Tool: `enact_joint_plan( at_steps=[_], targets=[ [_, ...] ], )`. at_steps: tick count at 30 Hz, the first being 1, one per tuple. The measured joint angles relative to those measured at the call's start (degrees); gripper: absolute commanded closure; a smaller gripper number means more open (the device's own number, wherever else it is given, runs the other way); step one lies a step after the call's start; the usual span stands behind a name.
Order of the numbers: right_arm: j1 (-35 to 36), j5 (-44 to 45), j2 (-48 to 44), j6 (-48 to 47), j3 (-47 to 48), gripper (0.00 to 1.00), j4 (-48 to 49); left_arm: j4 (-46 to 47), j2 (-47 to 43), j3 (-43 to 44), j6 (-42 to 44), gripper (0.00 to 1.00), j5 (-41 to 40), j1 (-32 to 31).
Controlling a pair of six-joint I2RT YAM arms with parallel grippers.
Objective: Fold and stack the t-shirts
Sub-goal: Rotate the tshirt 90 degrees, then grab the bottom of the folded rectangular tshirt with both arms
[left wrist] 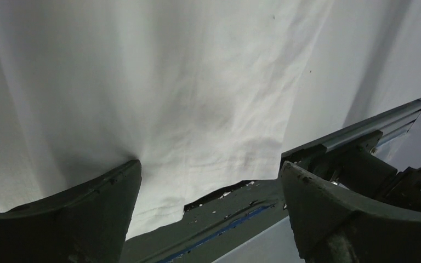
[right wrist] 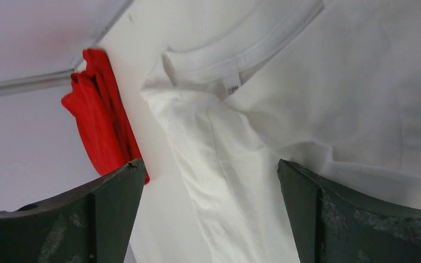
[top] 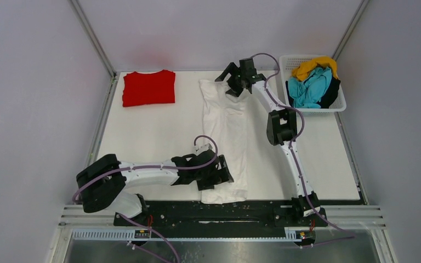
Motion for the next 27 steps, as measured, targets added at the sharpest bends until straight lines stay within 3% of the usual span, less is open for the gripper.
enact_joint_plan(
  at_steps=[7, 13, 15, 18, 23, 27],
  targets=[
    [-1.16, 6.36, 0.00, -0.04, 0.33, 0.00, 3.52, -2.82, -4.90, 0.72, 4.09, 0.01, -0.76, -1.90],
    [-2.97, 4.61, -6.27, -9.38, -3.37, 0.00, -2.49, -11.65, -12.44, 5.16, 9.42, 0.01, -6.64, -2.12],
    [-3.08, 4.90, -15.56, -13.55, -13.03, 0.01, -5.49, -14.21, -15.56, 5.49, 11.32, 0.01, -8.61, -1.92],
    [-1.70, 7.10, -39.71, -19.26, -40.94, 0.00, -4.50, -17.42, -19.37, 3.80, 13.42, 0.03, -10.21, -1.79],
    [6.62, 11.50, -74.75, -20.35, -77.88, 0.01, 1.22, -20.85, -20.92, -2.89, 15.67, 0.32, -8.98, -1.64],
    [16.33, 12.26, -87.65, -17.51, -99.01, 0.02, 3.02, -21.75, -19.23, -5.84, 17.42, 0.57, -5.68, -1.64]
  ],
)
